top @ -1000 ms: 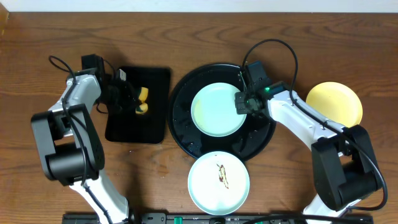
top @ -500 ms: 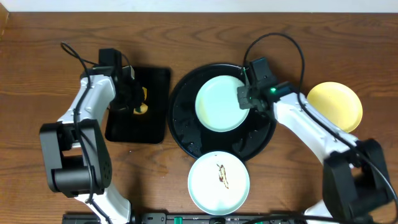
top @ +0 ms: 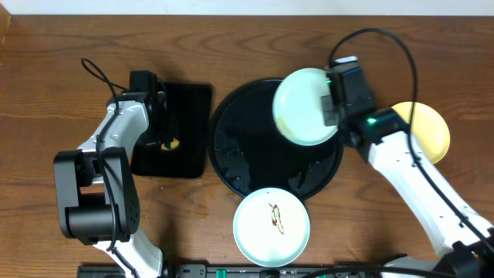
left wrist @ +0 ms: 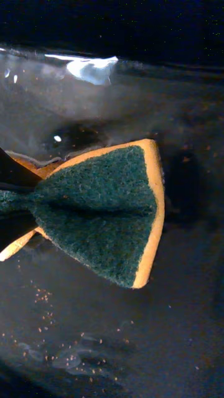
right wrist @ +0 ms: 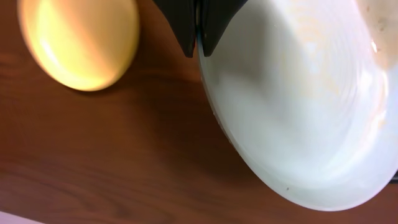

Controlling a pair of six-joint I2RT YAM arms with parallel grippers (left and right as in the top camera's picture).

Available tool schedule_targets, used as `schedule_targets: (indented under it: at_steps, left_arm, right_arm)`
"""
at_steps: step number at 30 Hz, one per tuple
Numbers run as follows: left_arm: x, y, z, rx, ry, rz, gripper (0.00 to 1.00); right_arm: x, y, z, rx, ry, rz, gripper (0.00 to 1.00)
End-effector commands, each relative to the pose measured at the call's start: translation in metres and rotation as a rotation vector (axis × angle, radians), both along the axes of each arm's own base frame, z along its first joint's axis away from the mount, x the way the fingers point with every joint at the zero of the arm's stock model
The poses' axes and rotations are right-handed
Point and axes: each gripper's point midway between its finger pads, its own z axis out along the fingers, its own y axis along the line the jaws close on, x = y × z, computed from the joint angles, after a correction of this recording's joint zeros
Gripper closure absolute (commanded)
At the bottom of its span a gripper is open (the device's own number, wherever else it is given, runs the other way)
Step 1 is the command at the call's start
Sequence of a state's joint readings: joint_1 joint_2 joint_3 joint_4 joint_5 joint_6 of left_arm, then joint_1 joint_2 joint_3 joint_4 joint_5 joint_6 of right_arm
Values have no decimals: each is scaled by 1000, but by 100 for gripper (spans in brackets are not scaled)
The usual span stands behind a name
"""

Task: Clean dirty plates on tray and stack at the side
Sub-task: 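Lift the light-blue plate and stack it on the yellow plate with right gripper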

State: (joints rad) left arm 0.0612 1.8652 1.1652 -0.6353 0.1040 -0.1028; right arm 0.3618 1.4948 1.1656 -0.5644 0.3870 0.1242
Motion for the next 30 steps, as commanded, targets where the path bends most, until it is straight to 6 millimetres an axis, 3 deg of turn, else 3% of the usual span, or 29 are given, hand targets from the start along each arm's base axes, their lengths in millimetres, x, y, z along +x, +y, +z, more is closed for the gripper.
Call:
schedule_targets:
  at_steps: [1, 5, 11, 17, 30]
  left_arm:
    - [-8, 2, -6, 19, 26, -11, 92]
    - [-7, 2, -6, 19, 24, -11, 92]
    - [-6, 2, -6, 19, 19, -11, 92]
    - [-6, 2, -6, 19, 18, -11, 92]
    - [-6, 2, -6, 19, 19, -11, 92]
  right_arm:
    - [1, -49, 17, -86, -45, -131, 99]
    - [5, -62, 21, -191, -27, -54, 99]
    - [5, -36, 30, -335, -44, 66, 99]
    - [4, -23, 58, -541, -122, 62, 99]
    - [5, -19, 65, -547, -158, 45, 99]
